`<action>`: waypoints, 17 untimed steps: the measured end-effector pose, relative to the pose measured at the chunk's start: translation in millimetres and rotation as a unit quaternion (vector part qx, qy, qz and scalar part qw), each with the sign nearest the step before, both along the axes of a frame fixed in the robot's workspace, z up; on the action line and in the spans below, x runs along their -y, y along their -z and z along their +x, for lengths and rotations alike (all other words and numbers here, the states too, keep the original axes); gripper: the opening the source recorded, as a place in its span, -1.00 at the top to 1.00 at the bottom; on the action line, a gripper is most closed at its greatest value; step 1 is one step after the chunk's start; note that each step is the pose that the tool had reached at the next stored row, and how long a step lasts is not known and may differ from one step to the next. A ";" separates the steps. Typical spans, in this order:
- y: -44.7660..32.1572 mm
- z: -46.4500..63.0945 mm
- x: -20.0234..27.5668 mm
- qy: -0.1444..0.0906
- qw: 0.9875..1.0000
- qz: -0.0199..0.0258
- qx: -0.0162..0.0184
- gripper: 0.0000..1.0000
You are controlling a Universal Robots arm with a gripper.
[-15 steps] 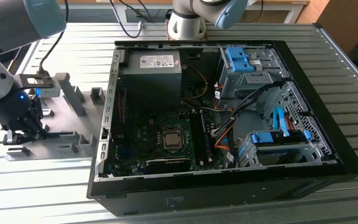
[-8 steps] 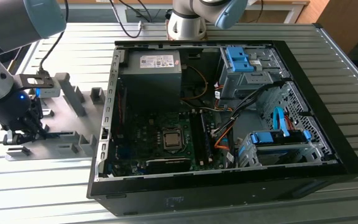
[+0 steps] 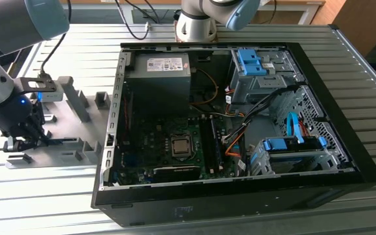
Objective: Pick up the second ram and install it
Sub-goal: 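Pick up the second ram and move it above second insertion slot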
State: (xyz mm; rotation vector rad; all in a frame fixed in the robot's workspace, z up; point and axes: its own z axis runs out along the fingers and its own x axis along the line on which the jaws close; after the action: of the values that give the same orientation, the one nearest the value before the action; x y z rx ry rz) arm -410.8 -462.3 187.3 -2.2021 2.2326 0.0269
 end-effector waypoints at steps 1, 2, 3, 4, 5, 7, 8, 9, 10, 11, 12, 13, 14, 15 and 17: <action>-0.6 0.0 0.0 0.000 1.000 0.000 0.000 0.71; -1.2 0.0 0.0 0.000 1.000 0.000 0.000 0.71; -1.9 0.0 0.0 0.000 1.000 0.000 0.000 0.71; -2.7 0.0 0.0 0.000 1.000 0.000 0.000 0.71; -3.5 0.0 0.0 0.000 1.000 0.000 0.000 0.71; -5.1 0.0 0.0 0.000 1.000 0.000 0.000 0.71; -5.9 0.0 0.0 0.000 1.000 0.000 0.000 0.71; -6.7 0.0 0.0 0.000 1.000 0.000 0.000 0.71; -7.6 0.0 0.0 0.000 1.000 0.000 0.000 0.71; -8.5 0.0 0.0 0.000 1.000 0.000 0.000 0.71; -9.3 0.0 0.0 0.000 1.000 0.000 0.000 0.71; -10.1 0.0 0.0 0.000 1.000 0.000 0.000 0.71; -10.9 0.0 0.0 0.000 1.000 0.000 0.000 0.71; -11.6 0.0 0.0 0.000 1.000 0.000 0.000 0.71; -13.0 0.1 0.0 0.000 1.000 -0.001 0.000 0.71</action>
State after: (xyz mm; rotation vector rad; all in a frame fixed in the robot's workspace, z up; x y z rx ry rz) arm -410.7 -462.3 200.2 -2.2032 2.2334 0.0246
